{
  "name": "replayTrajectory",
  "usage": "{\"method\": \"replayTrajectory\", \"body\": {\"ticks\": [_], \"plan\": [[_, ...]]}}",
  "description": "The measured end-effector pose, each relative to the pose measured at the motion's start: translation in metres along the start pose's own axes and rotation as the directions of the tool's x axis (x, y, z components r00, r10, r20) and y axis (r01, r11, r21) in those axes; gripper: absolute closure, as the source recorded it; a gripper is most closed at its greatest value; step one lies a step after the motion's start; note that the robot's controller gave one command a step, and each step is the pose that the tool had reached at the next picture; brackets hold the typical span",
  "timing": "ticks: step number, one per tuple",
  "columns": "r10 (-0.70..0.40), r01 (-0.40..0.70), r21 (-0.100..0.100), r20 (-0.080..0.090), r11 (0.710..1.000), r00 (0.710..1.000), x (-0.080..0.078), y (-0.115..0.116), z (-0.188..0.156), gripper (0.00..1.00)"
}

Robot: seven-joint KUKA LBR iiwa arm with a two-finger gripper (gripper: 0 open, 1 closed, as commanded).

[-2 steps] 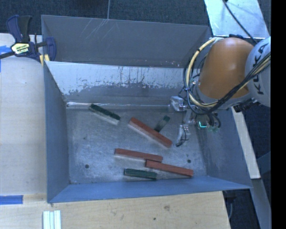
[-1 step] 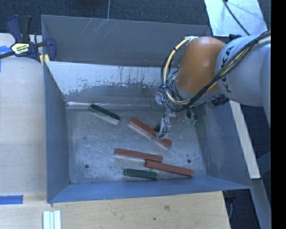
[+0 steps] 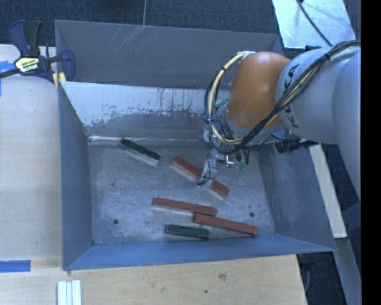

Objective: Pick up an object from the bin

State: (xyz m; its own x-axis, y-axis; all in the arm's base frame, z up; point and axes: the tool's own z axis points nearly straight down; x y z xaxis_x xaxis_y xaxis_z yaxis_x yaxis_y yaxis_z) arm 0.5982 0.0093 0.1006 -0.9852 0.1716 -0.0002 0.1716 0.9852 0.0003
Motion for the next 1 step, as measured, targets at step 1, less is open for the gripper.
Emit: {"method": "replayTrajectory", "body": {"ticks": [1], "plan": [[0.122,-0.122,0.000,-0.001,0.993,0.993,0.0199,0.0092,-0.0011,0.00]]}}
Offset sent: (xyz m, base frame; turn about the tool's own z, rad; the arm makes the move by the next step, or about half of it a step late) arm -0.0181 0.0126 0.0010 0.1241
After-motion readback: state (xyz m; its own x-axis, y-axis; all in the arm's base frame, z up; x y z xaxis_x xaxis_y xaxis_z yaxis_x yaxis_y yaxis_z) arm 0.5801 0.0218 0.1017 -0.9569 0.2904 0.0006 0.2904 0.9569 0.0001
